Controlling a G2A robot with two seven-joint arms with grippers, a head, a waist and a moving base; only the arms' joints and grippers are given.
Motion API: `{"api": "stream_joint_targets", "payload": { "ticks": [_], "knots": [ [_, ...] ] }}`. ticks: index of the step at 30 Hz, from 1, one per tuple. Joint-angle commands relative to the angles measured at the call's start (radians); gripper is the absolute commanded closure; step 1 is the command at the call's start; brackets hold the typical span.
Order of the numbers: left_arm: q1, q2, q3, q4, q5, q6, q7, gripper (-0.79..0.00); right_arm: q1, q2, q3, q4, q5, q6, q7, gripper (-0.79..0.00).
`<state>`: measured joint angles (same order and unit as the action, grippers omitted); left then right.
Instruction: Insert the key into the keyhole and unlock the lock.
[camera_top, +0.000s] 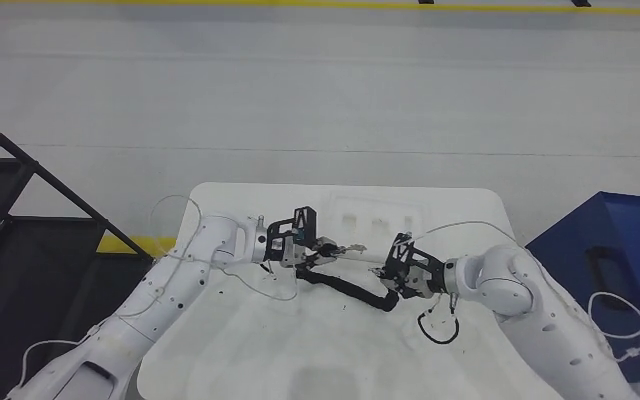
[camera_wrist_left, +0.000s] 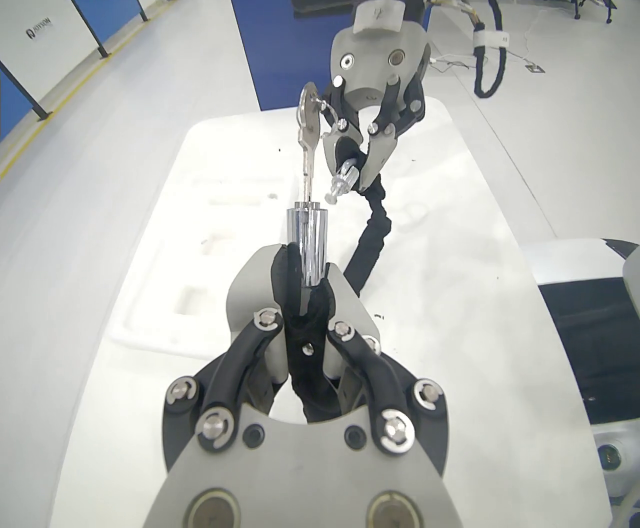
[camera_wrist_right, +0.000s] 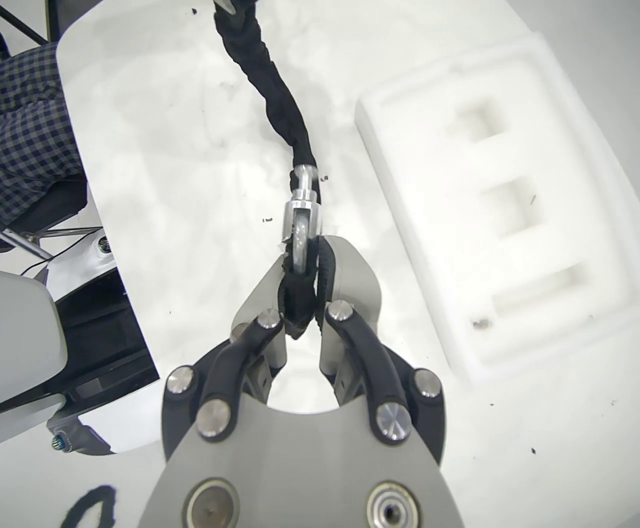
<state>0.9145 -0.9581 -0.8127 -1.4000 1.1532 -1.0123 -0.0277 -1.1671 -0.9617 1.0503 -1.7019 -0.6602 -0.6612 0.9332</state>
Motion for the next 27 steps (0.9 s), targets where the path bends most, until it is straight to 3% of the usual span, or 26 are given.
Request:
{"api": "stream_joint_targets", "payload": {
  "ticks": [1,4,13,14,15,17,24,27],
  "knots": [
    [-0.019,0.001,0.039,0.007,-0.030,0.000,-0.040,0.000,0.008,0.001,-0.003,0.010,0.014,-0.005,0.013,-0.699],
    [-0.052,0.001,0.079,0.020,-0.053,0.000,-0.094,0.000,0.013,0.003,-0.002,0.023,0.031,-0.010,0.019,-0.770],
    [-0.118,-0.027,0.240,0.064,-0.147,0.000,-0.251,0.000,-0.017,0.025,0.096,0.014,0.090,-0.021,-0.029,-0.785],
    [-0.129,-0.031,0.258,0.073,-0.158,0.000,-0.272,-0.043,-0.024,0.028,0.110,0.008,0.093,-0.022,-0.032,-0.785],
    [-0.139,-0.036,0.276,0.084,-0.170,0.000,-0.292,-0.219,-0.031,0.031,0.123,0.001,0.100,-0.024,-0.037,-0.785],
    [-0.158,-0.045,0.307,0.105,-0.202,0.000,-0.319,-0.785,-0.046,0.037,0.143,-0.011,0.112,-0.028,-0.043,-0.785],
    [-0.214,-0.063,0.368,0.152,-0.310,0.000,-0.335,-0.785,-0.071,0.044,0.171,-0.034,0.174,-0.059,-0.101,-0.785],
    [-0.232,-0.062,0.360,0.155,-0.329,0.000,-0.289,-0.785,-0.062,0.043,0.167,-0.036,0.187,-0.083,-0.130,-0.785]
  ]
}}
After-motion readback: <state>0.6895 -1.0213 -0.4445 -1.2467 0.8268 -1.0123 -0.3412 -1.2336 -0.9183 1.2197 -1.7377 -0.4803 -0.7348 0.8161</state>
